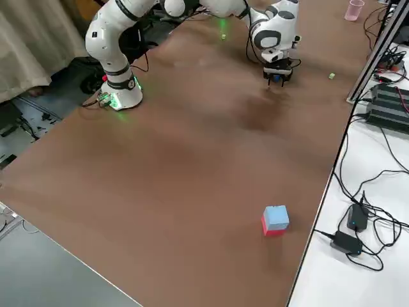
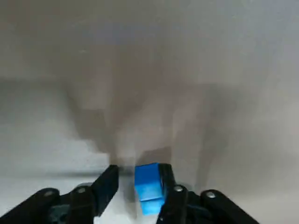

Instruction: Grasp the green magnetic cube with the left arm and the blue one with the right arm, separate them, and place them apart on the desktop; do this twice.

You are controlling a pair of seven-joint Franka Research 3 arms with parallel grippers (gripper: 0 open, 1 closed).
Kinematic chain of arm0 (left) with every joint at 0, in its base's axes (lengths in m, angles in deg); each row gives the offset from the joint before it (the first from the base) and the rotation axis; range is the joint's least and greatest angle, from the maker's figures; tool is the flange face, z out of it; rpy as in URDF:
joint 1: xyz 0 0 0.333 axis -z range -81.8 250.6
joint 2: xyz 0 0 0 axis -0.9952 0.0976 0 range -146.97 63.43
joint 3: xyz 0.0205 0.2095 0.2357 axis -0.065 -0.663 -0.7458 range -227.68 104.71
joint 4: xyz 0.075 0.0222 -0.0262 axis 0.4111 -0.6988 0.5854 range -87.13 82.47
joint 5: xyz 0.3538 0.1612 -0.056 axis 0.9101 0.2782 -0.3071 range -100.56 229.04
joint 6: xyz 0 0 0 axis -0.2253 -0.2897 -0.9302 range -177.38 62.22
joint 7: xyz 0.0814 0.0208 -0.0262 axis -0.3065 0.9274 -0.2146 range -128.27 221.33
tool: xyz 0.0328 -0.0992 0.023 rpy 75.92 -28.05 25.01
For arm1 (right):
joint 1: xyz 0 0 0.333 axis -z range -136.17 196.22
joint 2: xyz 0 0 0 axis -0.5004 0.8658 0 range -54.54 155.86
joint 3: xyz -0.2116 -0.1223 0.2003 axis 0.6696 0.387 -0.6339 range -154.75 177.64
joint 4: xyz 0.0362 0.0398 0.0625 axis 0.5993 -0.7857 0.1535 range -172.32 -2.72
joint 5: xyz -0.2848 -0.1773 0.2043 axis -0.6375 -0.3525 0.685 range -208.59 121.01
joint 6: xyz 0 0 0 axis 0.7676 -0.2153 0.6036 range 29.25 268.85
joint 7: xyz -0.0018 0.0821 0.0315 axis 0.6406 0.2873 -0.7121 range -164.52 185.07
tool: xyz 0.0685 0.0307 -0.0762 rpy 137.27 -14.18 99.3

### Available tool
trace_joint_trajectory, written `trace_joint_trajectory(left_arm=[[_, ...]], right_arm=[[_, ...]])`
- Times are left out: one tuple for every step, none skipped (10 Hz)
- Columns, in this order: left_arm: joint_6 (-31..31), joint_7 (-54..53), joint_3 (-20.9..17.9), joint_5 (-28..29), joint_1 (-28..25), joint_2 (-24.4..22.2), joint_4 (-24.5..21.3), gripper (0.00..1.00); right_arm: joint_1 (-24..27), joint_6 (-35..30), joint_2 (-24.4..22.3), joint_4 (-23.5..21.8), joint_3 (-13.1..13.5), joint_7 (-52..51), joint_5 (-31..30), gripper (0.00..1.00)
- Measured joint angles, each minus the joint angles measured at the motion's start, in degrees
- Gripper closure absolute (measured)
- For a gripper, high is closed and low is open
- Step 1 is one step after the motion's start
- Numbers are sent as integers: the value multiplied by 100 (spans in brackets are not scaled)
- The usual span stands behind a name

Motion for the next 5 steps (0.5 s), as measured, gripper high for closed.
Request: trace_joint_trajectory(left_arm=[[-3, 0, -3, 0, -16, 0, 11, 55], [-3, 0, -4, 0, -38, -2, 30, 55], [-3, 0, -19, 0, -55, -1, 34, 55], [-3, 0, -21, -1, -64, -1, 34, 55], [-4, 0, -22, 0, -63, -1, 34, 55]], right_arm=[[0, 3, 0, 0, -10, 1, 2, 29], [-5, 6, 0, 0, -26, 26, 24, 29], [-14, 7, 0, 0, -41, 67, 67, 29], [-24, 7, 0, 0, -60, 113, 97, 29], [-33, 7, 1, 0, -86, 180, 97, 29]])
